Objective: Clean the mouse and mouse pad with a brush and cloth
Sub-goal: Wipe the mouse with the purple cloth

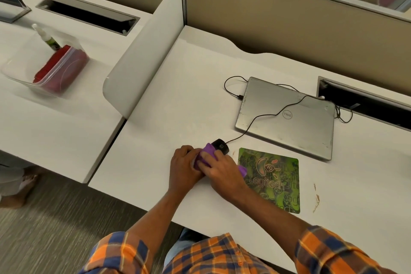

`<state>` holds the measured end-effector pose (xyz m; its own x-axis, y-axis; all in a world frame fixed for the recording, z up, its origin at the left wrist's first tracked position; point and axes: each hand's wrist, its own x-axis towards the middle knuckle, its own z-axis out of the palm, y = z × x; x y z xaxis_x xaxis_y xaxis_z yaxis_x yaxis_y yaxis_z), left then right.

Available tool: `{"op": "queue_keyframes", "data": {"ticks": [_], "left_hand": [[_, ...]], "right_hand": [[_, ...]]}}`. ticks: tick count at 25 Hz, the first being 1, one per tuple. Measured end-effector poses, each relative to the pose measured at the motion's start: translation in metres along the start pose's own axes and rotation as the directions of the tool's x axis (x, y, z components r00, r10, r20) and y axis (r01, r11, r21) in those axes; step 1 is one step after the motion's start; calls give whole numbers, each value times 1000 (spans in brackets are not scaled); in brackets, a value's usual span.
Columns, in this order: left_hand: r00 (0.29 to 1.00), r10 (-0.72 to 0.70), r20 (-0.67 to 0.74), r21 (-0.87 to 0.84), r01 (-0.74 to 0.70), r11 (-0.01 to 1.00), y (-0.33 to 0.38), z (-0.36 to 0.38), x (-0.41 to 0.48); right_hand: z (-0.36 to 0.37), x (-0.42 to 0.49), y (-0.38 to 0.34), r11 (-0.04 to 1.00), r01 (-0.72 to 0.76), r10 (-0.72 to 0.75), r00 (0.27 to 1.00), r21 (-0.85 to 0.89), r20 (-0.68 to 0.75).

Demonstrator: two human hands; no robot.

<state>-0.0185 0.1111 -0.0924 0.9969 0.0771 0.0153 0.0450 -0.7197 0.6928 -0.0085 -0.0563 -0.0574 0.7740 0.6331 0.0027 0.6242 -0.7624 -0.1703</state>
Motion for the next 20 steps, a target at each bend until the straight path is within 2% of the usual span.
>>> {"op": "queue_keyframes", "data": {"ticks": [6,11,20], "left_hand": [[999,38,-27,66,-36,997,-4,6,-5],[1000,27,-12,44,-26,999,-5,4,-4],[998,41,-42,42,-40,998,-3,4,-5]], "right_hand": [[7,-7,-4,959,-135,150,988,251,-41],[5,-14,18,945,-204,236,967,257,-101],[-6,21,40,845,-401,429,903,353,0]]}}
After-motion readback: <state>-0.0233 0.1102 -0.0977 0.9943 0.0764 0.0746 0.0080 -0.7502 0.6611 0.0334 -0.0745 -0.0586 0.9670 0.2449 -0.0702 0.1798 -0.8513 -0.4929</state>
